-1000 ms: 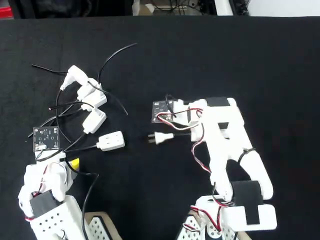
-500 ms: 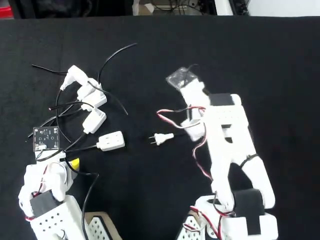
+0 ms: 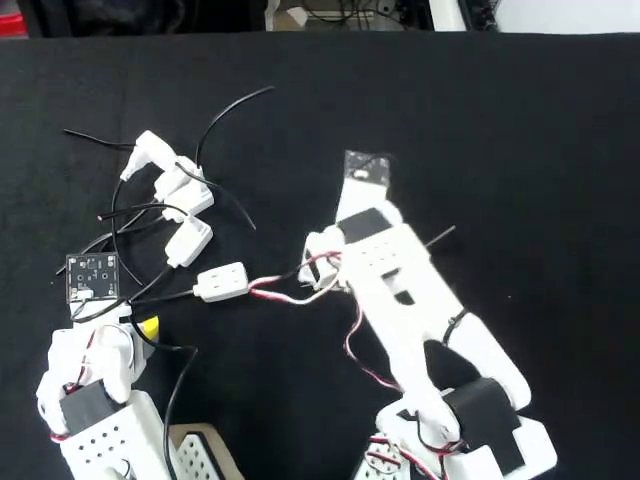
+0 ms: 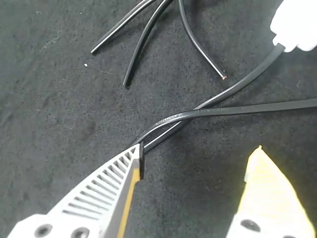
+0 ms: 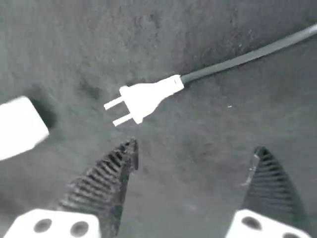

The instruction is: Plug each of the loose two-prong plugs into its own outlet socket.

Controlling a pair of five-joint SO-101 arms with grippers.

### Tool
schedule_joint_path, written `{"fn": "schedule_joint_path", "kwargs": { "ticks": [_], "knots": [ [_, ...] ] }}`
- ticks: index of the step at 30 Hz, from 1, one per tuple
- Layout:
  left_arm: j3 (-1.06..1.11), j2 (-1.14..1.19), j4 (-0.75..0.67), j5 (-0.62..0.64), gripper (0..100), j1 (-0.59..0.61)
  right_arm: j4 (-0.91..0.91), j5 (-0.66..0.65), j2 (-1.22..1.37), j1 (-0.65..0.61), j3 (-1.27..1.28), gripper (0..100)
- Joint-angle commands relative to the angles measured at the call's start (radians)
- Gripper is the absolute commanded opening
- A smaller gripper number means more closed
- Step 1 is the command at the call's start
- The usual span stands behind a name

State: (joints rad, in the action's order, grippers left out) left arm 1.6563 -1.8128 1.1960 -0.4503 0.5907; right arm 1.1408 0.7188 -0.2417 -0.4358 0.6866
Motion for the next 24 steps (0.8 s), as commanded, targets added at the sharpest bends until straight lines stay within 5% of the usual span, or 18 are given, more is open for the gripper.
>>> {"fn": "schedule_joint_path", "kwargs": {
  "ticks": [1, 8, 24],
  "knots": [
    [-0.004, -0.008, -0.014, -0.006, 33, 0.004, -0.184, 0.097, -0.027, -0.02, 0.079, 31.2],
    [-0.001, -0.008, -0.018, -0.006, 33, 0.004, -0.404, 0.183, 0.038, 0.025, 0.162, 10.5],
    [0.001, -0.008, -0.02, -0.008, 33, 0.004, -0.391, 0.227, 0.341, 0.037, 0.028, 11.7]
  ]
}}
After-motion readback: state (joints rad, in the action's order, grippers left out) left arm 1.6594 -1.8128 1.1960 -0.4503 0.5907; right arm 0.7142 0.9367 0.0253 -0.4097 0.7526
